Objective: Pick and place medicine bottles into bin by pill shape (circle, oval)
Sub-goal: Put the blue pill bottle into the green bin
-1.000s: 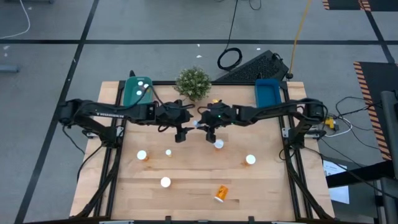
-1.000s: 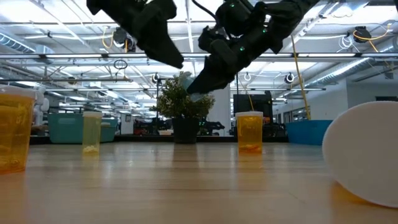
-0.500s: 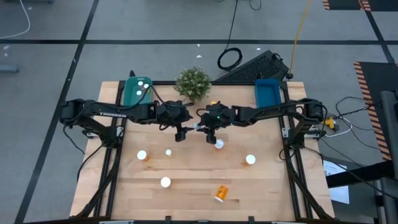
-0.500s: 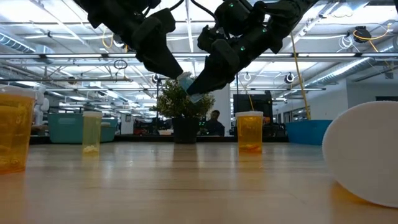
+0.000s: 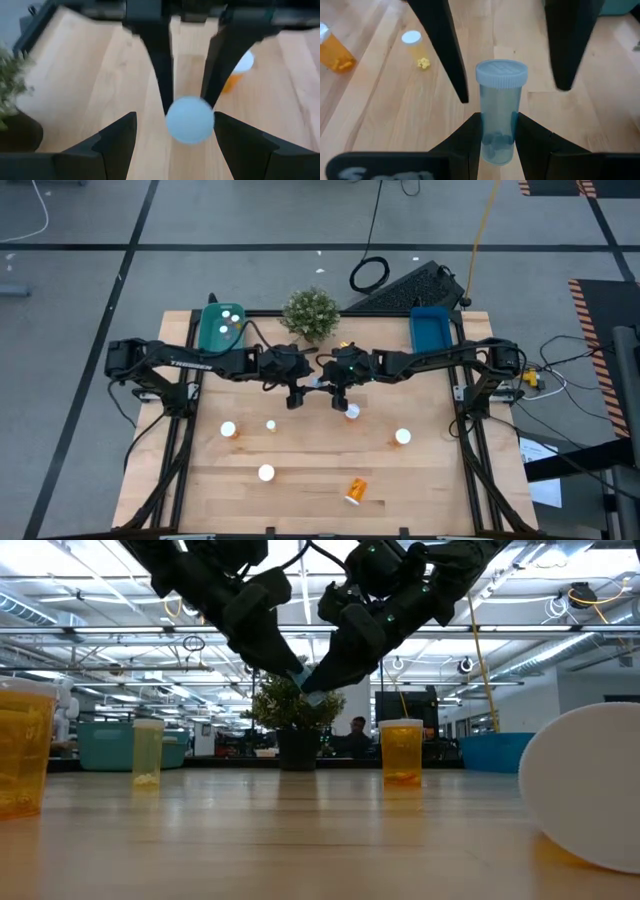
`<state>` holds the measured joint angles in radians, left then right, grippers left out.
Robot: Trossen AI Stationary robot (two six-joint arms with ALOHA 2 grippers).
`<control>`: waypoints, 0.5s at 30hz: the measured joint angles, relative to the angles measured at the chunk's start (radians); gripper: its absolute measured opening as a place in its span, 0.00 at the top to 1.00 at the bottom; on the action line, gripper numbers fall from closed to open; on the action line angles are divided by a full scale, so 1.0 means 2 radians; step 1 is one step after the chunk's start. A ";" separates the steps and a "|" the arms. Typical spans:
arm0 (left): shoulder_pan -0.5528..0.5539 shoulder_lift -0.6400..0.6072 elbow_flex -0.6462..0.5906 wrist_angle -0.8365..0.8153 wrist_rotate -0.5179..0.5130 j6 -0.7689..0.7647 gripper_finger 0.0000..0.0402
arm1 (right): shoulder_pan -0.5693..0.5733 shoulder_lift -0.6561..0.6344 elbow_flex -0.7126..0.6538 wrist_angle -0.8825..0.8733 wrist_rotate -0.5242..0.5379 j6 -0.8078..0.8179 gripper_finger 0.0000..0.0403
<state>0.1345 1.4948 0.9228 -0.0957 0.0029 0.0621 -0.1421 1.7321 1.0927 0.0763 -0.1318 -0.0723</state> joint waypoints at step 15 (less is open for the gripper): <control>0.000 -0.005 0.000 0.008 -0.002 0.002 0.34 | 0.000 0.000 0.000 -0.004 0.002 -0.005 0.76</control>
<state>0.1345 1.4857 0.9237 -0.0801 -0.0006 0.0670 -0.1421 1.7321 1.0920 0.0681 -0.1277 -0.0814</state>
